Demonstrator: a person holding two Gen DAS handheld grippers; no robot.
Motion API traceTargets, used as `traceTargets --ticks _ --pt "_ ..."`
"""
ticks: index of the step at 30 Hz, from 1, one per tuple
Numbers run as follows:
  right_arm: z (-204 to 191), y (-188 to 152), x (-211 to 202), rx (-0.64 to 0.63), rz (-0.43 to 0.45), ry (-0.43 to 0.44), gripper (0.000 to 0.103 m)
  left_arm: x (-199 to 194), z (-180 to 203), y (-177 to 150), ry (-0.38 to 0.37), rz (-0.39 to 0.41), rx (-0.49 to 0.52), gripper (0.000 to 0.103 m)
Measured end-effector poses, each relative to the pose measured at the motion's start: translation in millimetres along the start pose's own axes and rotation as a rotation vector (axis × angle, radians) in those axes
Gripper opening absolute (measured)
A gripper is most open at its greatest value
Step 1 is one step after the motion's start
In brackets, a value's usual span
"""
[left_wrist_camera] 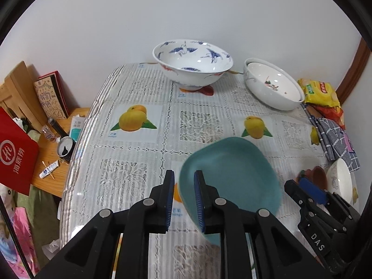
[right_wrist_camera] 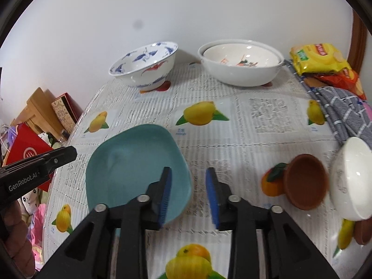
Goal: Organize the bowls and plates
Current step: 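Move both grippers back and over toward the brown clay dishes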
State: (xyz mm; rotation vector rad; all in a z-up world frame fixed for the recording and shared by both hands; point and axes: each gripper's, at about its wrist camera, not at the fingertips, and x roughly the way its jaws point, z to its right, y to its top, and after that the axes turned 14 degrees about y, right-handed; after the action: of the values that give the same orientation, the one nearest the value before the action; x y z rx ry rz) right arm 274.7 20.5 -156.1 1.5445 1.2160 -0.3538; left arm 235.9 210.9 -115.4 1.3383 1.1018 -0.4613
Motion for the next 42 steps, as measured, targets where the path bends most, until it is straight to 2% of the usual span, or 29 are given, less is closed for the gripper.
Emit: traceTargets --ticks 6,13,16,20,27,31,37,42 --pt "14.5 -9.4 -50.8 0.022 0.056 -0.043 0.071 -36.6 16.9 -14.6 -0.016 0.045 0.025 0.017" --pt "55.2 -28.1 -119.5 0.065 0.100 -0.145 0.076 -79.2 51.5 -33.7 -0.039 0.097 0.044 0.020" --pt "73.8 -37.0 -152.1 0.094 0.123 -0.204 0.083 -94.0 70.6 -42.7 -0.057 0.109 0.048 0.020" --pt "97.6 -50.5 -193.8 0.111 0.172 -0.281 0.087 -107.3 96.9 -55.4 -0.079 0.112 0.045 0.027" --pt "137.8 -78.4 -240.3 0.097 0.215 -0.285 0.088 -122.7 142.1 -70.2 -0.086 0.117 0.062 0.027" --pt "159.3 -91.6 -250.2 0.119 0.210 -0.323 0.088 -123.9 160.4 -76.0 -0.095 0.112 0.066 0.027" --pt "184.6 -106.9 -258.5 0.143 0.204 -0.280 0.088 -115.5 184.3 -82.8 -0.086 0.092 0.073 0.027" --pt "199.0 -114.0 -246.0 0.129 0.173 -0.273 0.085 -97.8 197.8 -85.2 -0.113 0.049 0.065 0.027"
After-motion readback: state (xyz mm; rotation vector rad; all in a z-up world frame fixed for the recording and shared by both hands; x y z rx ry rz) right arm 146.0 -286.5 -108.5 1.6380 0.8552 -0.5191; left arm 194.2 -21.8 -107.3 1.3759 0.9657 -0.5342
